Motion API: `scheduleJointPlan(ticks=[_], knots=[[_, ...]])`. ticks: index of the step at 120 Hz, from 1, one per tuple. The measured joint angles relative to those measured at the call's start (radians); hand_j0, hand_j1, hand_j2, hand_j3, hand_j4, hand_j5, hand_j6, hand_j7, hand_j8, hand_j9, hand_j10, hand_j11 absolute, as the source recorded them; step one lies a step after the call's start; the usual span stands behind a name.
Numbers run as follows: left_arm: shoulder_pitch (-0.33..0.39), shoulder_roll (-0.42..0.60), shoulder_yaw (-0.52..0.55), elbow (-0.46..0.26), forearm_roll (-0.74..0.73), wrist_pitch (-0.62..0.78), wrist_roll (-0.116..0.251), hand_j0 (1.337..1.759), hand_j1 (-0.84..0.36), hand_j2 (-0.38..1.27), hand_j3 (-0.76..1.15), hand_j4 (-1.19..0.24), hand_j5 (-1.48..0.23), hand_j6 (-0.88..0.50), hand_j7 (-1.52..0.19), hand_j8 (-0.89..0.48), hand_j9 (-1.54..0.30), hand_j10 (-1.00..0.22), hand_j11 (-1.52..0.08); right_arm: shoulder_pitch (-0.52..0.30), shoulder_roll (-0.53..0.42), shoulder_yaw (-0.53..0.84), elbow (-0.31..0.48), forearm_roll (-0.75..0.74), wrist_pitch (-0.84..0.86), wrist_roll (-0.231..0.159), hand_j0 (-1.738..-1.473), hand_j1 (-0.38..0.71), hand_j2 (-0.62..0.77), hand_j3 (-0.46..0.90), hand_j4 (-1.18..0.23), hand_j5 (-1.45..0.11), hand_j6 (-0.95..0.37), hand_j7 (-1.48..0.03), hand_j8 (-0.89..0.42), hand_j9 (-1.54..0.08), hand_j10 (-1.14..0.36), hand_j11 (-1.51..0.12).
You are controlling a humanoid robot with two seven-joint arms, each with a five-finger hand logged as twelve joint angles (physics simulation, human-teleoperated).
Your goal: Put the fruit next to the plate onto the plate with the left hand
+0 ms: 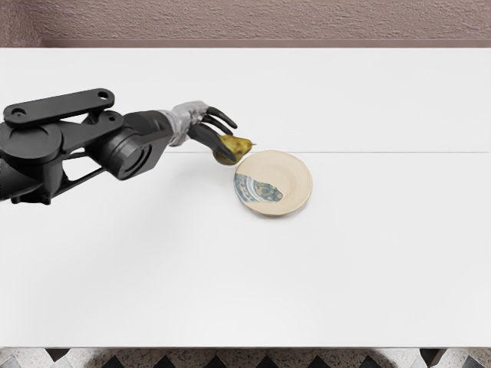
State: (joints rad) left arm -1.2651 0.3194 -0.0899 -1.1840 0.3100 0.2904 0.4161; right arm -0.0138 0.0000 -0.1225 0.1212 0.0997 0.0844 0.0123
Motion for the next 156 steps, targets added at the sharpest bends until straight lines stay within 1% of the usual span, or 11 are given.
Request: scheduleJointPlan(ticks=[7, 18, 30, 55, 74, 88, 92, 105, 117, 134, 156], knots=[[0.0, -0.011, -0.001, 0.006, 0.0, 0.0, 0.0, 1.658, -0.31, 0.52, 0.0, -0.64, -0.86, -0.51, -0.85, -0.41, -0.85, -0.58, -0.85, 0.0, 0.0, 0.0, 0.0, 0.0, 0.0, 0.0, -1.658, -0.35, 0.0, 0.0, 0.0, 0.0, 0.0, 0.0, 0.0, 0.0, 0.0, 0.0], [0.0, -0.033, -0.001, 0.019, 0.0, 0.0, 0.0, 1.658, -0.31, 0.53, 0.0, -0.64, -0.86, -0.51, -0.85, -0.45, -0.85, -0.59, -0.85, 0.0, 0.0, 0.0, 0.0, 0.0, 0.0, 0.0, -1.658, -0.35, 0.0, 0.0, 0.0, 0.0, 0.0, 0.0, 0.0, 0.0, 0.0, 0.0], [-0.002, -0.053, -0.001, 0.033, 0.001, 0.001, 0.0, 1.658, -0.31, 0.55, 0.0, -0.64, -0.86, -0.53, -0.86, -0.43, -0.85, -0.6, -0.85, 0.0, 0.0, 0.0, 0.0, 0.0, 0.0, 0.0, -1.658, -0.35, 0.0, 0.0, 0.0, 0.0, 0.0, 0.0, 0.0, 0.0, 0.0, 0.0], [-0.005, -0.112, 0.0, 0.066, 0.001, 0.001, 0.0, 1.658, -0.32, 0.57, 0.0, -0.65, -0.86, -0.54, -0.85, -0.47, -0.85, -0.63, -0.85, 0.0, 0.0, 0.0, 0.0, 0.0, 0.0, 0.0, -1.658, -0.35, 0.0, 0.0, 0.0, 0.0, 0.0, 0.0, 0.0, 0.0, 0.0, 0.0], [-0.006, -0.147, 0.004, 0.086, 0.001, 0.0, 0.0, 1.658, -0.32, 0.53, 0.0, -0.65, -0.86, -0.55, -0.86, -0.45, -0.85, -0.64, -0.85, 0.0, 0.0, 0.0, 0.0, 0.0, 0.0, 0.0, -1.658, -0.35, 0.0, 0.0, 0.0, 0.0, 0.0, 0.0, 0.0, 0.0, 0.0, 0.0], [-0.007, -0.155, 0.007, 0.091, 0.001, 0.0, 0.0, 1.658, -0.34, 0.42, 0.0, -0.63, -0.85, -0.58, -0.84, -0.45, -0.83, -0.62, -0.83, 0.0, 0.0, 0.0, 0.0, 0.0, 0.0, 0.0, -1.658, -0.35, 0.0, 0.0, 0.0, 0.0, 0.0, 0.0, 0.0, 0.0, 0.0, 0.0], [-0.006, -0.155, 0.008, 0.092, 0.001, 0.0, -0.001, 1.658, -0.29, 0.37, 0.0, -0.58, -0.78, -0.53, -0.78, -0.43, -0.77, -0.57, -0.77, 0.0, 0.0, 0.0, 0.0, 0.0, 0.0, 0.0, -1.658, -0.35, 0.0, 0.0, 0.0, 0.0, 0.0, 0.0, 0.0, 0.0, 0.0, 0.0], [-0.005, -0.155, 0.008, 0.093, 0.001, -0.001, -0.005, 1.658, -0.03, 0.22, 0.0, -0.35, -0.46, -0.32, -0.46, -0.25, -0.46, -0.34, -0.46, 0.0, 0.0, 0.0, 0.0, 0.0, 0.0, 0.0, -1.658, -0.35, 0.0, 0.0, 0.0, 0.0, 0.0, 0.0, 0.0, 0.0, 0.0, 0.0], [-0.005, -0.155, 0.009, 0.093, 0.001, -0.002, -0.007, 1.658, 0.12, 0.13, 0.0, -0.21, -0.28, -0.19, -0.28, -0.16, -0.28, -0.21, -0.28, 0.0, 0.0, 0.0, 0.0, 0.0, 0.0, 0.0, -1.658, -0.35, 0.0, 0.0, 0.0, 0.0, 0.0, 0.0, 0.0, 0.0, 0.0, 0.0], [-0.005, -0.155, 0.009, 0.093, 0.001, -0.002, -0.008, 1.658, 0.23, 0.07, 0.0, -0.11, -0.14, -0.1, -0.14, -0.08, -0.14, -0.1, -0.14, 0.0, 0.0, 0.0, 0.0, 0.0, 0.0, 0.0, -1.658, -0.35, 0.0, 0.0, 0.0, 0.0, 0.0, 0.0, 0.0, 0.0, 0.0, 0.0], [0.002, -0.147, -0.004, 0.093, -0.006, -0.005, -0.008, 1.658, 0.3, 0.03, 0.0, -0.04, -0.06, -0.04, -0.06, -0.03, -0.06, -0.04, -0.06, 0.0, 0.0, 0.0, 0.0, 0.0, 0.0, 0.0, -1.658, -0.35, 0.0, 0.0, 0.0, 0.0, 0.0, 0.0, 0.0, 0.0, 0.0, 0.0]])
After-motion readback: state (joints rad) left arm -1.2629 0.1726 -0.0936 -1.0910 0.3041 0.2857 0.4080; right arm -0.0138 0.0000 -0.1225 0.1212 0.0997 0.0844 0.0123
